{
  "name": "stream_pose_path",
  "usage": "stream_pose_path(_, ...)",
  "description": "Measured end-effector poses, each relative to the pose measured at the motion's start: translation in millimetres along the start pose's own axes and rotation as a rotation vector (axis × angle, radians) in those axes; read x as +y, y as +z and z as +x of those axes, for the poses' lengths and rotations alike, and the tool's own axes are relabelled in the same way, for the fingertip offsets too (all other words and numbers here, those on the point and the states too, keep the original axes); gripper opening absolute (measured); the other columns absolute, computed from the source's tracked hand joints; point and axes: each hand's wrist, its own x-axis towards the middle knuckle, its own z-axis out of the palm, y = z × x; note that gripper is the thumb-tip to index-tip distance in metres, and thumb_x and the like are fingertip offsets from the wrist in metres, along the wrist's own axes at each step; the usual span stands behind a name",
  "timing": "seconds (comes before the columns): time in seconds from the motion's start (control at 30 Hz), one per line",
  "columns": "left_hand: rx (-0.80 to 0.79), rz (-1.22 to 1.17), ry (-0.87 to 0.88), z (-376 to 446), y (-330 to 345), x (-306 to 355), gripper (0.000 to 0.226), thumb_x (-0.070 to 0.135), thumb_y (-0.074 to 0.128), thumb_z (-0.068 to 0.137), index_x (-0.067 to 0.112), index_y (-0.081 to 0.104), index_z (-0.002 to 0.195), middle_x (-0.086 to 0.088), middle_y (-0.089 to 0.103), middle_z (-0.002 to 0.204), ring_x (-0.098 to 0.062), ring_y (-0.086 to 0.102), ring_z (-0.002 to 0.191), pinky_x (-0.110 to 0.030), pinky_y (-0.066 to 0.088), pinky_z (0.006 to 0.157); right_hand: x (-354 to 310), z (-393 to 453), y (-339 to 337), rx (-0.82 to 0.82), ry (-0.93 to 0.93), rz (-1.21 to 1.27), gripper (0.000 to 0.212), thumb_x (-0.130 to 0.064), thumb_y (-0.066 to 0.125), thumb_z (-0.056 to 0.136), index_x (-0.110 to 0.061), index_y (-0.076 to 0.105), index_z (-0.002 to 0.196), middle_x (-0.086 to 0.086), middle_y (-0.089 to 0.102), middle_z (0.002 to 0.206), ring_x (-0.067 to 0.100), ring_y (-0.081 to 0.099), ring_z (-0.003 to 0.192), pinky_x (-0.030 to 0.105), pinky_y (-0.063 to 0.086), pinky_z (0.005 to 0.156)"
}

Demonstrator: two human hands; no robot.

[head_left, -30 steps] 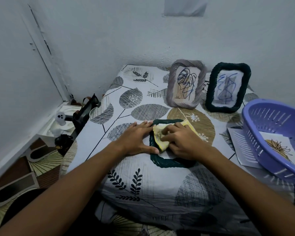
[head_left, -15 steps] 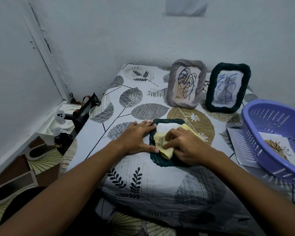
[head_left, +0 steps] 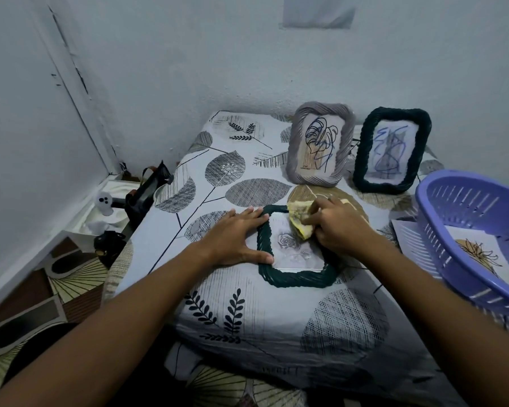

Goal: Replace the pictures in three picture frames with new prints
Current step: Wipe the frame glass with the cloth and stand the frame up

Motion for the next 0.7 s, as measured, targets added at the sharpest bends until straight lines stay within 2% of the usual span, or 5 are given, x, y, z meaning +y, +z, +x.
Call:
stream_pose_path(0.17, 0.005, 0.009, -0.010, -0.1, -0.4, 2.2, 0.106, 0.074, 0.061, 0.064, 0.023, 0.024, 0.150, 0.003, 0.014, 0.159, -0.010, 0.009, 0.146, -0.038, 0.003, 0.120, 3.8, -23.5, 2.9, -0.039, -0.134, 0.074, 0.044, -0.010, 0.051, 0.074, -0.024, 0.074, 0.109, 0.001, 0.058, 0.114, 0.026, 0.047, 0.105, 0.042, 0.044, 0.083)
stream_pose_path(0.3, 0.008, 0.010, -0.013, -0.6, -1.1, 3.4, 0.103, 0.070, 0.064, 0.067, 0.023, 0.025, 0.150, 0.003, 0.014, 0.159, -0.010, 0.009, 0.146, -0.036, 0.002, 0.119, 7.7, -52.2, 7.9, 0.016, -0.238, 0.138, 0.042, -0.009, 0.050, 0.061, -0.023, 0.078, 0.089, -0.001, 0.065, 0.096, 0.026, 0.056, 0.088, 0.042, 0.050, 0.067)
stream_pose_path(0.4, 0.002, 0.002, -0.008, -0.5, -1.2, 2.6, 0.105, 0.072, 0.065, 0.065, 0.023, 0.024, 0.150, 0.004, 0.014, 0.159, -0.009, 0.009, 0.146, -0.037, 0.002, 0.119, 8.9, -52.9, 6.7, 0.055, -0.224, 0.125, 0.039, -0.010, 0.053, 0.060, -0.023, 0.079, 0.085, -0.001, 0.067, 0.091, 0.027, 0.059, 0.081, 0.036, 0.050, 0.063)
stream_pose_path(0.57, -0.013, 0.008, -0.007, 0.1, -1.5, 1.6, 0.107, 0.074, 0.063, 0.064, 0.023, 0.024, 0.150, 0.004, 0.012, 0.159, -0.010, 0.008, 0.147, -0.038, 0.001, 0.119, 11.5, -16.9, 5.3, 0.054, -0.061, 0.012, 0.041, -0.012, 0.053, 0.083, -0.026, 0.070, 0.118, 0.003, 0.058, 0.117, 0.028, 0.049, 0.107, 0.037, 0.043, 0.079)
stream_pose_path(0.7, -0.014, 0.002, -0.004, 0.4, -1.6, 1.3, 0.106, 0.075, 0.060, 0.064, 0.024, 0.024, 0.150, 0.004, 0.012, 0.159, -0.010, 0.008, 0.147, -0.039, 0.001, 0.119, 11.1, 7.7, 3.4, 0.045, 0.015, -0.026, 0.042, -0.016, 0.051, 0.088, -0.029, 0.064, 0.125, 0.004, 0.052, 0.125, 0.028, 0.046, 0.116, 0.035, 0.039, 0.081)
